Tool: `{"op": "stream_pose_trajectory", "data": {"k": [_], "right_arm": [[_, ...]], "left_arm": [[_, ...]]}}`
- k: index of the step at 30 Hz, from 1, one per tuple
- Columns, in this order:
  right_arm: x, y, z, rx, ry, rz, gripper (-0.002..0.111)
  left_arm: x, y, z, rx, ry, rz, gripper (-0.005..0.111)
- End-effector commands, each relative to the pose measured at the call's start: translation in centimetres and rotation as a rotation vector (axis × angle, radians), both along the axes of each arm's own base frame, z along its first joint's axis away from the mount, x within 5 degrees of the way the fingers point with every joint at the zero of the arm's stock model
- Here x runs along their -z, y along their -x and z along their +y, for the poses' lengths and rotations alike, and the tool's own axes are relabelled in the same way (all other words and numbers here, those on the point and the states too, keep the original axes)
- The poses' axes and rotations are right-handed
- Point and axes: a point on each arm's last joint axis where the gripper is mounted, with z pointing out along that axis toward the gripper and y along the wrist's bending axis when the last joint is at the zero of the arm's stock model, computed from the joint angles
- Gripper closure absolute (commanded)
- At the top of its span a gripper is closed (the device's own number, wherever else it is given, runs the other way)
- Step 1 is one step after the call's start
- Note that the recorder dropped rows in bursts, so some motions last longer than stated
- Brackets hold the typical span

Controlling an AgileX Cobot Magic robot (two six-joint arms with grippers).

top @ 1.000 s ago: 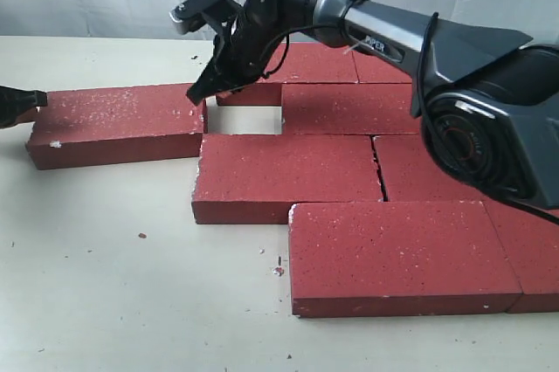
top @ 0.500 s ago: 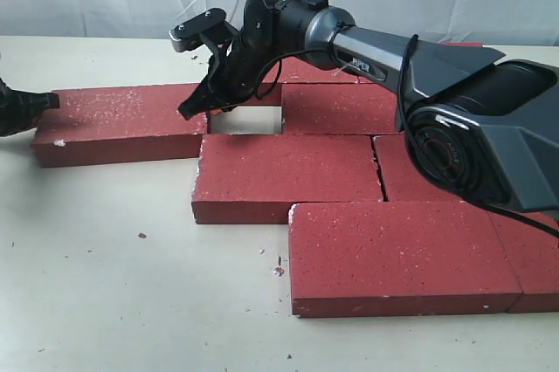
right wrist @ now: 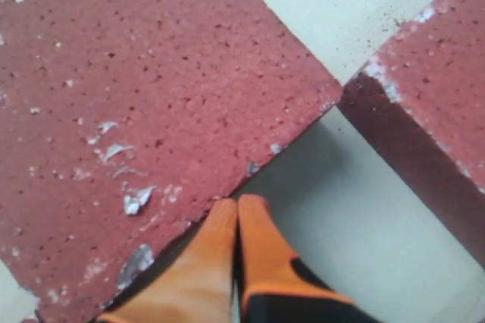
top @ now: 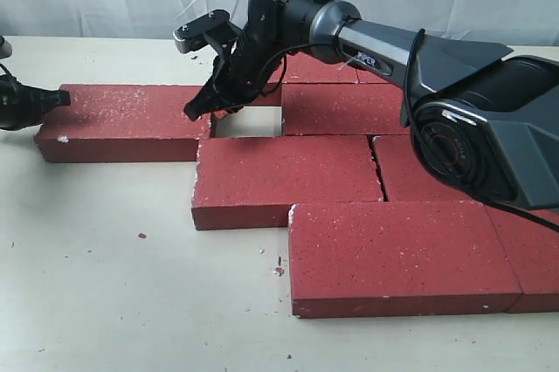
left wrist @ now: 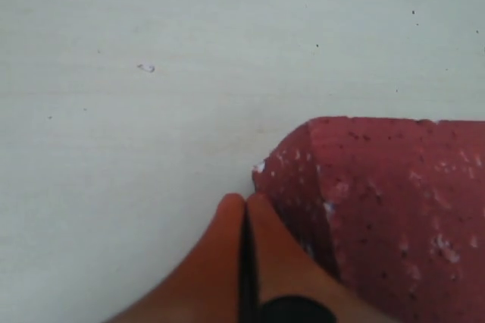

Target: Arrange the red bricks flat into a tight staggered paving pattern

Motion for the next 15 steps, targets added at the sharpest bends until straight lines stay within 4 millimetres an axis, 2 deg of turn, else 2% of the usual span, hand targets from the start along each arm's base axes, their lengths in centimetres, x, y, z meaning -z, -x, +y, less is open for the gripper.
{"op": "stream_pose_trajectory", "data": {"k": [1, 7, 15], "right_arm": [[-1.5, 0.4, 0.2, -0.017, -0.021, -0.004, 0.109], [-1.6, -0.4, -0.6, -0.005, 0.033, -0.079, 0.109], [-1.2, -0.1, -1.6, -0.016, 0.123, -0.021, 0.109]], "left_arm": [[-0.3, -0.2, -0.7, 0.029, 0.026, -0.018, 0.107], [-0.3, -0.2, -1.1, 0.038, 0.027, -0.018, 0.107], [-0.2, -0.2, -1.1, 0.042, 0.023, -0.017, 0.107]]}}
